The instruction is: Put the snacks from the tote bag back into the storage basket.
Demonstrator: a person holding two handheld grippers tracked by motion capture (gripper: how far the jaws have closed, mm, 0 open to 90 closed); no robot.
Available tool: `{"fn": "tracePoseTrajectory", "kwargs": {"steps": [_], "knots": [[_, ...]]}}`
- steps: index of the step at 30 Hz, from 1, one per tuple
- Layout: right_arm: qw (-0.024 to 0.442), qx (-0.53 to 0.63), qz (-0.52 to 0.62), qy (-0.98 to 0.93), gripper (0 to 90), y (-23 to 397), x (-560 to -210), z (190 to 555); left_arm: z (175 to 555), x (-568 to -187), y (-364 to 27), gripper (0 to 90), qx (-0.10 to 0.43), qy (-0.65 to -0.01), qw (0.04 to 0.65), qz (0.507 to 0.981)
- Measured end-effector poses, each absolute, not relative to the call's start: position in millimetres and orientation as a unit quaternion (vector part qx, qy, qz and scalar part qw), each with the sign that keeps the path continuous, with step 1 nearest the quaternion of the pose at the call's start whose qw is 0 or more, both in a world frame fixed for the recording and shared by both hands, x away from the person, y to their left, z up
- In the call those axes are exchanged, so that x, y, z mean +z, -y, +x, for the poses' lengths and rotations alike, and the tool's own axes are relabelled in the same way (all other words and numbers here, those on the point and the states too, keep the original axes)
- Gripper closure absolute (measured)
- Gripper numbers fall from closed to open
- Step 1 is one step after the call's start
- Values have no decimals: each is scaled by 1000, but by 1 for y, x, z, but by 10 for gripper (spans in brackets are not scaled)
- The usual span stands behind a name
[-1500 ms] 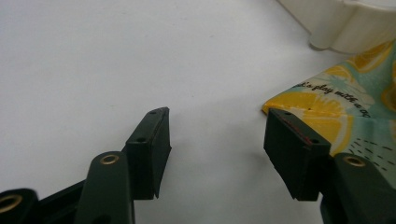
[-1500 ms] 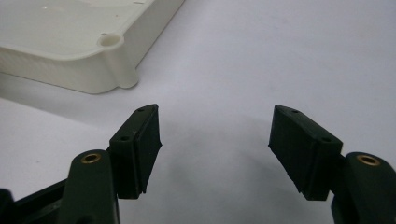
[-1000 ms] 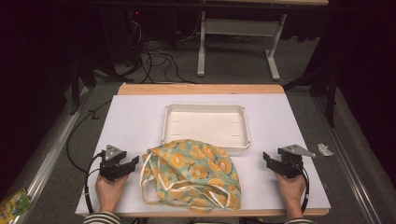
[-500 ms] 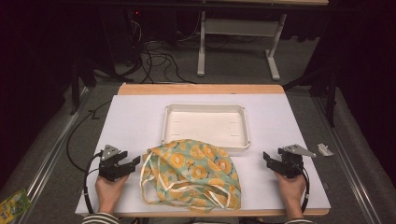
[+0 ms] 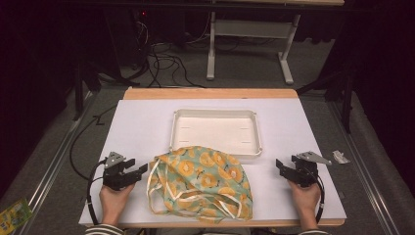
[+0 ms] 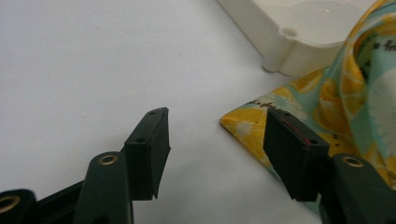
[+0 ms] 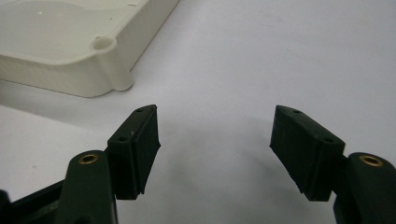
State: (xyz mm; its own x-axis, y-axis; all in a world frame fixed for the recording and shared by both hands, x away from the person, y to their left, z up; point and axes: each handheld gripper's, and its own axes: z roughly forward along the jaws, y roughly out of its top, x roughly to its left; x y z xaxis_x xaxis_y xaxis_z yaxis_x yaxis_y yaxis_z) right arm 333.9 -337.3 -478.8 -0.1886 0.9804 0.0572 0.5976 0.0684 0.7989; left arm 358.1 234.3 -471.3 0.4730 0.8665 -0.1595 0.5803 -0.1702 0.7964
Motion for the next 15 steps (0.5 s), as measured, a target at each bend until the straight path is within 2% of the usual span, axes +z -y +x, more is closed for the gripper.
{"fn": "tracePoseTrajectory", "kwargs": {"steps": [9,15], "knots": [[267,364,577,-681,332,338,-479,333,352,-464,-231,433,158,-475,442,744],[268,362,576,-682,332,337,-479,333,343,-457,-230,407,159,-469,452,742]]}}
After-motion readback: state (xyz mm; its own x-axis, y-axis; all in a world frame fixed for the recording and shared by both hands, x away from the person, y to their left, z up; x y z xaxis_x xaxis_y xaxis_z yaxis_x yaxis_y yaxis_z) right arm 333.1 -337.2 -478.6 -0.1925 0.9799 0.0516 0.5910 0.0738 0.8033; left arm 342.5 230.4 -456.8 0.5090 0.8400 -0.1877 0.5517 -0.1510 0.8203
